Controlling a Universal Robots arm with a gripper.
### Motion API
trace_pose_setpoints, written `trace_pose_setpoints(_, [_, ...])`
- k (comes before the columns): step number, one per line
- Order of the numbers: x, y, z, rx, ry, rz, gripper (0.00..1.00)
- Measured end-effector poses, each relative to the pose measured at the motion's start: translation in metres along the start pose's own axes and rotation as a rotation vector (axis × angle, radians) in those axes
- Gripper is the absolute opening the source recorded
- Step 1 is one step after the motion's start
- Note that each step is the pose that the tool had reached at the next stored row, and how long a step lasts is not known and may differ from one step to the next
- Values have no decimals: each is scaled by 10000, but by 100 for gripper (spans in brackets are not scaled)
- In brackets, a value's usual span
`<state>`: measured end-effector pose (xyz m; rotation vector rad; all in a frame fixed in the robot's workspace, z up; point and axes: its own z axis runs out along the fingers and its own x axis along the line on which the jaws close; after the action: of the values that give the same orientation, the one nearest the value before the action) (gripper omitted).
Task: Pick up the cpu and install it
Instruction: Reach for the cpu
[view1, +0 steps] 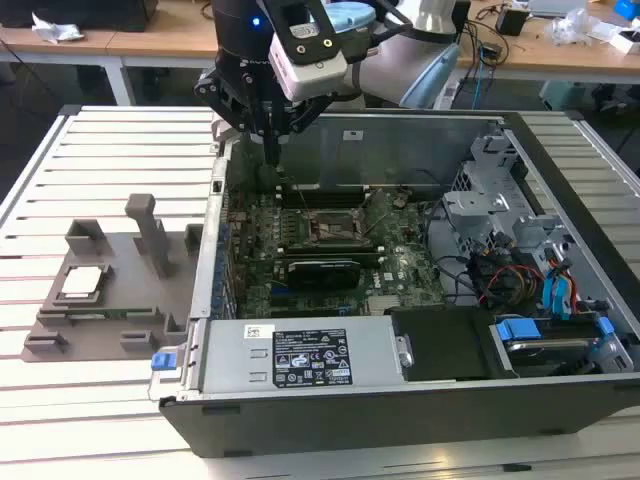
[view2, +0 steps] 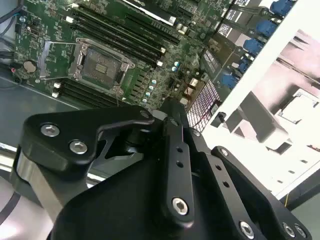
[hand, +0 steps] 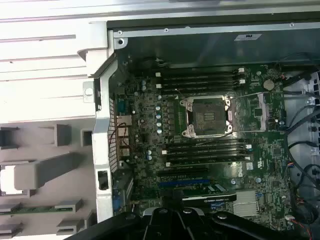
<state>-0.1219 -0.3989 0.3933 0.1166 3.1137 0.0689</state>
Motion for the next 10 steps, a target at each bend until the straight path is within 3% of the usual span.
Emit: trace_pose_setpoints(10, [228,-17,-6,-1,0,0,11])
